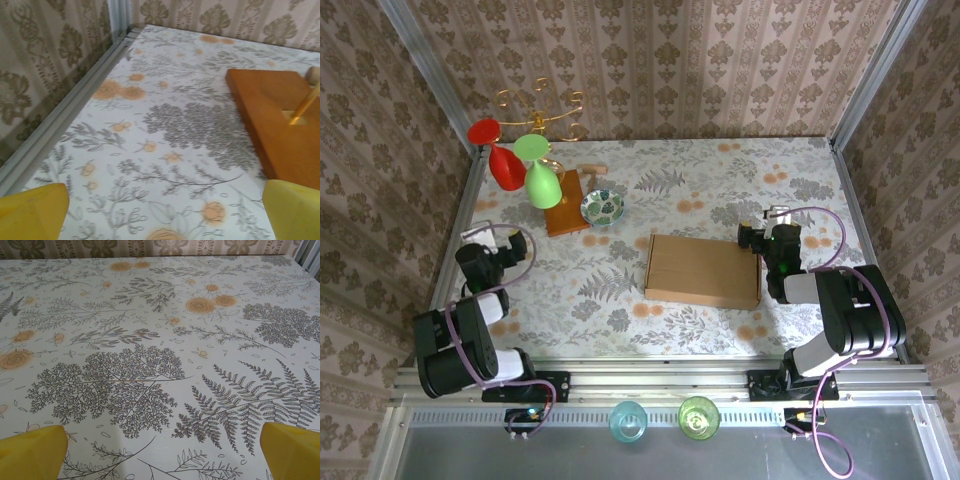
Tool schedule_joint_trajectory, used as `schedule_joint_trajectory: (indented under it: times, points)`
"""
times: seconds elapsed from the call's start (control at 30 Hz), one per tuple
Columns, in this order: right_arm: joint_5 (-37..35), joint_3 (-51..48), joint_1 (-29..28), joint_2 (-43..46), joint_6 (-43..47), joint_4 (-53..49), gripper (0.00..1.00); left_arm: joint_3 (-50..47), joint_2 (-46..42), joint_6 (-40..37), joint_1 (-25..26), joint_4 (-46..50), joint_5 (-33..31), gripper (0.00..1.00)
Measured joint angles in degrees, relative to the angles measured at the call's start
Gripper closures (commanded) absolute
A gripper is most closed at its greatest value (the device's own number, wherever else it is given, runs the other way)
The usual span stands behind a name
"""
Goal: Fold the paper box
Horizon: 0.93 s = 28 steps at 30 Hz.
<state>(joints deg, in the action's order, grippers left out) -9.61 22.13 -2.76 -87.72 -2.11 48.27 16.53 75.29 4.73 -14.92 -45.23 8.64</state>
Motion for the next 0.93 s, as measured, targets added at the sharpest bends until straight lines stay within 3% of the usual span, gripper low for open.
schedule_joint_trajectory:
  times: [0.17, 0.27, 0.3, 0.37, 0.93]
  points:
    - [0.0, 0.0, 0.0, 0.0, 0.0, 0.0, 0.0, -0.02, -0.52, -1.16, 9.18, -1.14, -4.44, 0.0]
    - [0.0, 0.0, 0.0, 0.0, 0.0, 0.0, 0.0, -0.55, 5.6, -2.8, 13.29, -9.9, -5.99, 0.0]
    - [0.0, 0.0, 0.0, 0.0, 0.0, -0.02, 0.0, -1.07, 9.27, -3.21, 13.77, -14.36, -6.49, 0.0]
    - [0.0, 0.0, 0.0, 0.0, 0.0, 0.0, 0.0, -1.42, 14.12, -3.5, 13.86, -14.62, -7.61, 0.0]
    - [0.0, 0.0, 0.15, 0.0, 0.0, 0.0, 0.0, 3.17, 14.34, -4.61, 14.21, -10.1, -9.9, 0.0]
